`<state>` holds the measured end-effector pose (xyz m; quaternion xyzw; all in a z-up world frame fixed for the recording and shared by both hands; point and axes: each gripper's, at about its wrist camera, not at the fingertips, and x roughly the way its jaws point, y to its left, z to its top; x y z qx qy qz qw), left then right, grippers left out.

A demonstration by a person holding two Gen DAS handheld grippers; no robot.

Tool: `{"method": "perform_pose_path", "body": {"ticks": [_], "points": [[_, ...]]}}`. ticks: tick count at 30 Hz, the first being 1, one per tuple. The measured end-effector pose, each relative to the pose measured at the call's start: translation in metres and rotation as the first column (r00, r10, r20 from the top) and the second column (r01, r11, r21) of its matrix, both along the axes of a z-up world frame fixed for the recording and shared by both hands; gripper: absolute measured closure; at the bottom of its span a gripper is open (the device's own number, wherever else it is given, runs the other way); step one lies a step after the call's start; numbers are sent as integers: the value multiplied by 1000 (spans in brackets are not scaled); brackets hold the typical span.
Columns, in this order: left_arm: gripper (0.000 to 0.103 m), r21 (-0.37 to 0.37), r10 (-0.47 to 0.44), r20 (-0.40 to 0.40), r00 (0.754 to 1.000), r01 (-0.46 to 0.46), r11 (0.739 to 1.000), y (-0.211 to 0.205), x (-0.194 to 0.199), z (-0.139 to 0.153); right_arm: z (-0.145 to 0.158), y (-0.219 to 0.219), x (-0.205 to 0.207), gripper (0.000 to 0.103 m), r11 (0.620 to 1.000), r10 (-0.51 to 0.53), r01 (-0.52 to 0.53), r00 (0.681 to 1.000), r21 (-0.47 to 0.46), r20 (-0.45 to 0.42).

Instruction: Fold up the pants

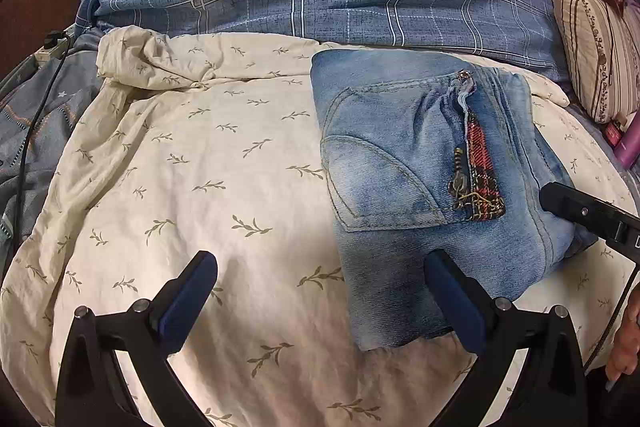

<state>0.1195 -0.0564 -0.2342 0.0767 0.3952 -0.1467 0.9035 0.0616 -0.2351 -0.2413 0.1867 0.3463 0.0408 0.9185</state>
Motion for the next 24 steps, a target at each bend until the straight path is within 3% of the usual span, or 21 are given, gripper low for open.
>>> {"method": "perform_pose_path", "body": {"ticks": [20, 24], "points": [[0, -11, 4, -14, 1000, -4, 1000, 1, 1, 5, 5, 2, 0, 81, 1000, 6, -6, 1000, -30, -11], [0, -58, -22, -14, 1000, 22, 998, 3, 1, 20, 12, 2, -2, 81, 999, -9, 9, 1000, -42, 13]]}}
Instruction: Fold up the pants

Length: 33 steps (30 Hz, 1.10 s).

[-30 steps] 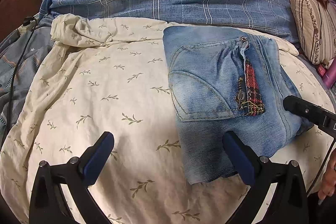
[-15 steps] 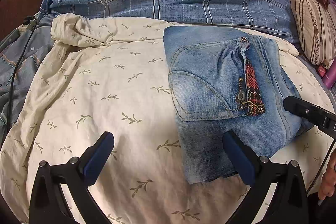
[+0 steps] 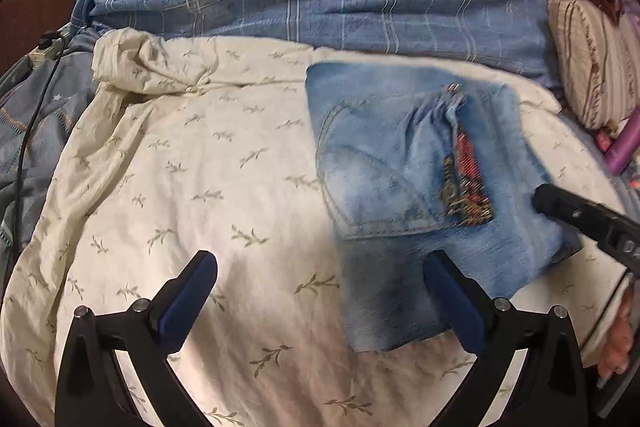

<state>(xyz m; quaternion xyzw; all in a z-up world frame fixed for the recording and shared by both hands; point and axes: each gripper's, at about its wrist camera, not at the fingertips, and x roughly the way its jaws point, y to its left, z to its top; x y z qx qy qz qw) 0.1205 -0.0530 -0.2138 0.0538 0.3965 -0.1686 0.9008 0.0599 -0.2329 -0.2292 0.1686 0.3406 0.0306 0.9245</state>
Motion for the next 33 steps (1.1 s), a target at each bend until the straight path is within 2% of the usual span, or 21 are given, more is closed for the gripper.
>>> {"method": "perform_pose_path", "body": {"ticks": [3, 6, 8, 13, 16, 21, 23, 27, 30, 33], "points": [[0, -40, -5, 28, 1000, 6, 999, 2, -3, 16, 9, -1, -2, 81, 1000, -11, 12, 999, -7, 49], [0, -40, -19, 63, 998, 22, 999, -3, -1, 29, 18, -4, -1, 81, 1000, -18, 19, 995, -15, 98], [0, -37, -38, 54, 998, 40, 999, -9, 10, 34, 21, -7, 6, 81, 1000, -24, 25, 994, -2, 104], [0, 29, -51, 47, 998, 49, 998, -37, 49, 39, 22, -22, 33, 81, 998, -40, 35, 994, 49, 102], [0, 63, -60, 22, 998, 58, 996, -53, 74, 37, 19, -30, 53, 81, 998, -41, 37, 995, 42, 89], [0, 58, -53, -35, 998, 55, 997, -65, 113, 27, 16, -48, 79, 81, 997, -45, 37, 993, 74, 107], [0, 54, -43, -61, 997, 47, 997, -66, 122, 18, 12, -48, 89, 81, 997, -38, 32, 995, 66, 88], [0, 40, -64, -114, 991, 69, 997, -66, 131, 1, -8, -55, 110, 80, 995, -26, 28, 999, 96, -20], [0, 31, -70, -143, 987, 75, 997, -61, 133, 1, -10, -61, 109, 81, 989, -19, 23, 999, 143, -31], [0, 24, -57, -122, 991, 60, 998, -52, 128, 9, -3, -61, 101, 81, 988, -9, 12, 1000, 155, -23]]}}
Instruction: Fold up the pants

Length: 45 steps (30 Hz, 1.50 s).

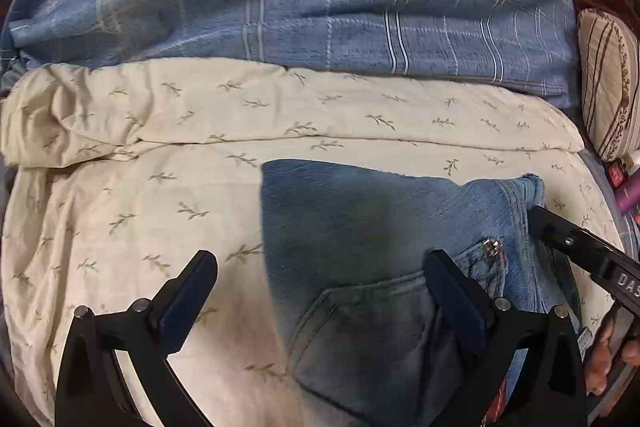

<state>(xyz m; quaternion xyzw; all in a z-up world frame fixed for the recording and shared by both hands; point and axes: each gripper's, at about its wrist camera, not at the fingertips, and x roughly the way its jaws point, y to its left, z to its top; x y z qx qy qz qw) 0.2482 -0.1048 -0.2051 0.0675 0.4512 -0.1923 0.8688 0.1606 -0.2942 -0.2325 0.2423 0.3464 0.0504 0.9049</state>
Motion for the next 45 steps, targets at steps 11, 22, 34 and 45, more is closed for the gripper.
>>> {"method": "perform_pose_path", "body": {"ticks": [11, 22, 34, 45], "points": [[0, -15, 40, 164, 986, -38, 999, 31, -64, 35, 17, -9, -63, 73, 999, -51, 52, 997, -13, 65], [0, 38, 64, 88, 994, -68, 997, 50, -117, 35, 23, 1, -123, 27, 993, -113, 110, 989, 35, 98], [0, -35, 25, 173, 985, -20, 999, 37, -109, 29, 12, -10, -117, 27, 991, -128, 125, 990, 55, 56], [0, -13, -18, 194, 981, 21, 1000, 27, -107, 34, 11, 0, -99, 27, 997, -75, 75, 997, 13, 36]]}}
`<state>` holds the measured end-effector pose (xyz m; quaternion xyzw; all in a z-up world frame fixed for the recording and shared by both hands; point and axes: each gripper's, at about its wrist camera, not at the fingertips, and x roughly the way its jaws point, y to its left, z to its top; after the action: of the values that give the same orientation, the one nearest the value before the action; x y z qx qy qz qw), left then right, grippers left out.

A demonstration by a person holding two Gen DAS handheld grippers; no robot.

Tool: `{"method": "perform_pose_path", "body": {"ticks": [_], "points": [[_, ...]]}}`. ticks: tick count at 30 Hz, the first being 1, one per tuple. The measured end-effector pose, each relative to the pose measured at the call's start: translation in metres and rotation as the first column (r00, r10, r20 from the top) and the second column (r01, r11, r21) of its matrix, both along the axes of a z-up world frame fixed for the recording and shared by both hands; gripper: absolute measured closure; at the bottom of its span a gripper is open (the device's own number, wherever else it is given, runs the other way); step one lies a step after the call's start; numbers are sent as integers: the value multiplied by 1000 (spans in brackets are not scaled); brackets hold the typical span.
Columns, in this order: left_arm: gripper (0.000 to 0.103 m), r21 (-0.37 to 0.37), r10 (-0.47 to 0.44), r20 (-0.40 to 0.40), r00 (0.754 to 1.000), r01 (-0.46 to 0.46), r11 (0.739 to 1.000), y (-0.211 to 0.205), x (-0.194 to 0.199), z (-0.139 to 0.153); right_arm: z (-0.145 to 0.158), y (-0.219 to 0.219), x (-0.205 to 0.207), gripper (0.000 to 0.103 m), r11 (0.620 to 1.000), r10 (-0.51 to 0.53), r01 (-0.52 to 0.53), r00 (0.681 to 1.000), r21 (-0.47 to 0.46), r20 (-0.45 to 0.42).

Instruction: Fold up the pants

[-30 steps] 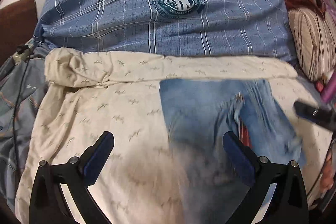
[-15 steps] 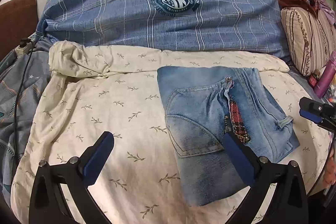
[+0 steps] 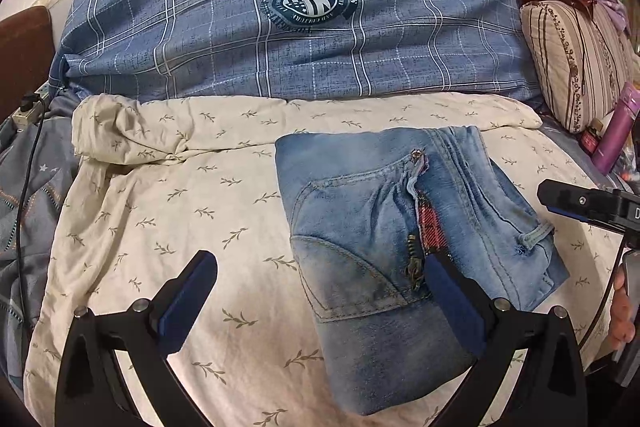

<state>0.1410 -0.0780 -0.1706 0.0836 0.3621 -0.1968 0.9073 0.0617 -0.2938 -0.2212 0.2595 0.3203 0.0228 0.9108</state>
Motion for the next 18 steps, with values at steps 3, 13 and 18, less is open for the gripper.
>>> {"method": "perform_pose_path", "body": {"ticks": [3, 13, 18], "points": [[0, -1, -1, 0, 1000, 1, 1000, 0, 0, 1, 1, 0, 1, 27, 1000, 4, -4, 1000, -3, 1], [0, 9, 4, 3, 1000, -4, 1000, -2, 0, -1, 2, 0, 0, 27, 1000, 7, -7, 1000, -8, 0], [0, 11, 6, -3, 1000, -6, 1000, -1, 1, -2, 1, 0, -1, 27, 1000, 5, -5, 1000, -8, -2]]}}
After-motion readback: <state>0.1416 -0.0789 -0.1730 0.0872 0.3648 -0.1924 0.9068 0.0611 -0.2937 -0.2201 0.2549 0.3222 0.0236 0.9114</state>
